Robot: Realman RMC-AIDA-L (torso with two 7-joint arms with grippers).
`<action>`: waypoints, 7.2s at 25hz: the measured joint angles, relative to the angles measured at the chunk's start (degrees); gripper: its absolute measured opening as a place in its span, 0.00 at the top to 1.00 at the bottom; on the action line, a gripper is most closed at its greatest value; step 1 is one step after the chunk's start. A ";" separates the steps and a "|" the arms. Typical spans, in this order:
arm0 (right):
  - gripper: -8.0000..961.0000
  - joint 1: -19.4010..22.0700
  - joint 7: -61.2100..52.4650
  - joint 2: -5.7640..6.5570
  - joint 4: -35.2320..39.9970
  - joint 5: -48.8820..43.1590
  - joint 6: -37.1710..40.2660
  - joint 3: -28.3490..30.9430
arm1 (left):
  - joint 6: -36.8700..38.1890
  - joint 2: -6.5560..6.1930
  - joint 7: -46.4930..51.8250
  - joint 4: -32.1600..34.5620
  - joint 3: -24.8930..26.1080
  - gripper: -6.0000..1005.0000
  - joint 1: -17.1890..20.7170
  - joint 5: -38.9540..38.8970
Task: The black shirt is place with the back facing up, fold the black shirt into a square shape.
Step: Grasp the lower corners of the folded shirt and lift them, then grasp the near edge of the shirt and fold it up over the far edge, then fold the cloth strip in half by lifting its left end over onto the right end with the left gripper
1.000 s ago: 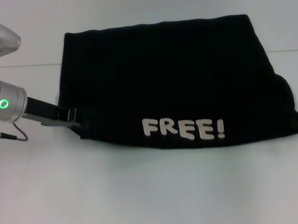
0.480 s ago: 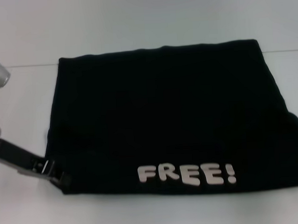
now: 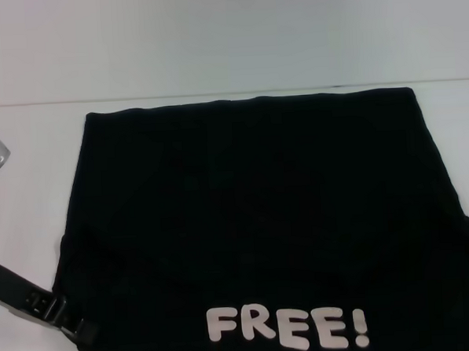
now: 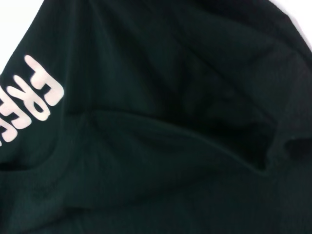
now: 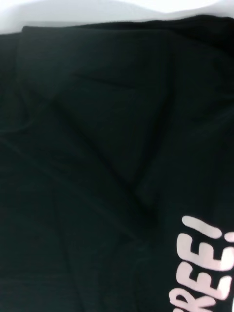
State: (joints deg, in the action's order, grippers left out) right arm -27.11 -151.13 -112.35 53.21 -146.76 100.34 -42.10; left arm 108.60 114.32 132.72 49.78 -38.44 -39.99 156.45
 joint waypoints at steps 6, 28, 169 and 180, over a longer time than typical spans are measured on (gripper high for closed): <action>0.92 -0.33 -0.01 -0.34 0.25 -0.02 2.84 0.23 | 1.78 0.02 -0.46 0.35 0.23 0.99 0.06 2.04; 0.90 -11.82 3.02 2.02 -7.13 1.34 -14.41 11.25 | -16.32 -0.81 5.00 -3.92 5.30 0.99 -6.06 -1.69; 0.51 -21.11 -0.44 5.50 -11.54 12.20 -30.01 8.17 | -35.66 -0.15 18.86 -21.19 28.96 0.47 5.64 -15.85; 0.51 -20.94 -0.37 5.48 -11.55 12.20 -30.10 8.17 | -40.66 0.52 20.94 -21.65 29.26 0.47 6.93 -17.36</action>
State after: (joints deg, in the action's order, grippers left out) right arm -48.05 -151.50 -106.88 41.66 -134.56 70.24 -33.92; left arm 67.94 114.85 153.67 28.13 -9.18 -33.06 139.09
